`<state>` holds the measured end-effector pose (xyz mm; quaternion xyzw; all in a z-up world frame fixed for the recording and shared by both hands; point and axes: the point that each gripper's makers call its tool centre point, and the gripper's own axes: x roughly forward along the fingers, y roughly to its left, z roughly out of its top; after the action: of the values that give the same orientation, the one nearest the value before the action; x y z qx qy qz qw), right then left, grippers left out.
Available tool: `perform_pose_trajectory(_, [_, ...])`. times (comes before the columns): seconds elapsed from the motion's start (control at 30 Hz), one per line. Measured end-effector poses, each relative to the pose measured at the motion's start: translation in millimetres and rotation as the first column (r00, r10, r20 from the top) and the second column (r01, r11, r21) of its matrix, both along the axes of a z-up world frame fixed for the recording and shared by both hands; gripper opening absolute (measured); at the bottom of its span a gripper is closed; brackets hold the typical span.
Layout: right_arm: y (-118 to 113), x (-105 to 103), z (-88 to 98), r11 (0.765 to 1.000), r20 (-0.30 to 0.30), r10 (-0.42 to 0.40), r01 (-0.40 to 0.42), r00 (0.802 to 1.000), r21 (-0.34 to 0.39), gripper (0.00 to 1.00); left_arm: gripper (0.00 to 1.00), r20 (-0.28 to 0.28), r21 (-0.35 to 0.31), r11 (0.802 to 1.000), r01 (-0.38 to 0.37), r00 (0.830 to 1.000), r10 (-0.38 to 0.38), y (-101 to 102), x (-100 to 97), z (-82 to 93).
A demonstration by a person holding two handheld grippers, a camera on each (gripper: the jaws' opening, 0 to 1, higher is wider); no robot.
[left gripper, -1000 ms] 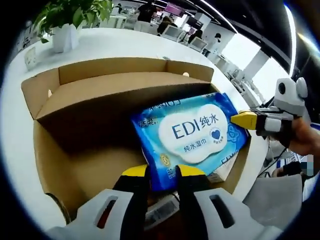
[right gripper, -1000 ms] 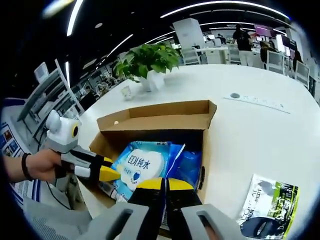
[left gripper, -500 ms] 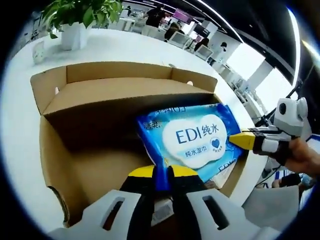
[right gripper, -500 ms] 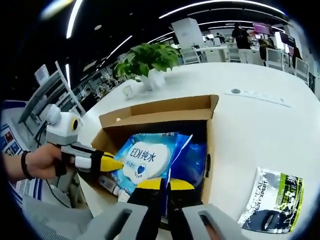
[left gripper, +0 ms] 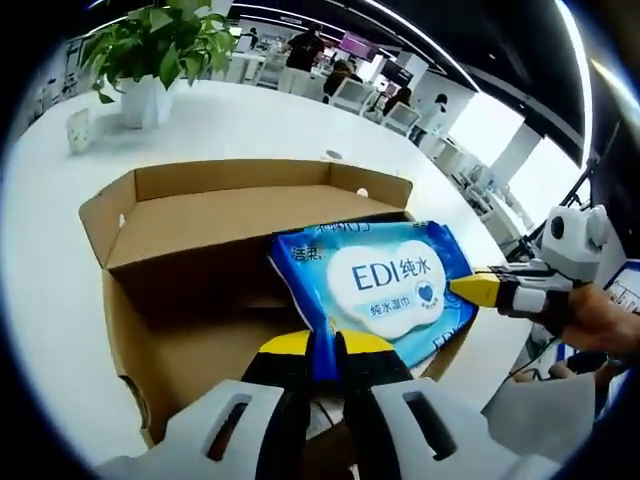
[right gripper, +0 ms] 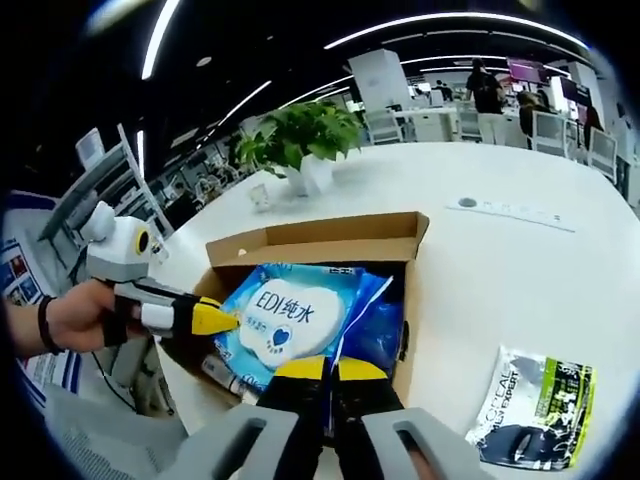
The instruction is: Operate the shoe box by opening the lid, removing the specified soft item, and placing it in the target area until the item is outside and the box remains undamaged.
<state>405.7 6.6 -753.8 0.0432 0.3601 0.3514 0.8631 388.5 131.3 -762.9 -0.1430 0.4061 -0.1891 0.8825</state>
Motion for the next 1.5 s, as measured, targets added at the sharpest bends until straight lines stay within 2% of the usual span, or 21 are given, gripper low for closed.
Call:
perform_pose_trajectory(0.33, [-28, -1, 15.8, 0.997, 0.022, -0.059, 0.058, 0.998, 0.05, 0.0, 0.07, 0.041, 0.01, 0.999, 0.042, 0.998, -0.042, -25, 4.5, 20.4])
perform_pose_trajectory(0.6, [-62, -2, 27.5, 0.989, 0.04, -0.125, 0.121, 0.991, 0.08, 0.0, 0.07, 0.082, 0.025, 0.994, 0.106, 0.991, -0.108, -59, 11.7, 37.6])
perform_pose_trajectory(1.07, [-115, -7, 33.2, 0.973, 0.043, -0.218, 0.214, 0.975, 0.09, 0.0, 0.07, 0.101, 0.03, 0.979, 0.202, 0.974, -0.204, -111, 20.0, 47.2])
perform_pose_trajectory(1.5, [-165, -17, 24.9, 0.958, 0.032, -0.281, 0.278, 0.959, 0.073, 0.0, 0.07, 0.09, 0.03, 0.957, 0.288, 0.953, -0.29, -162, 16.4, 41.6])
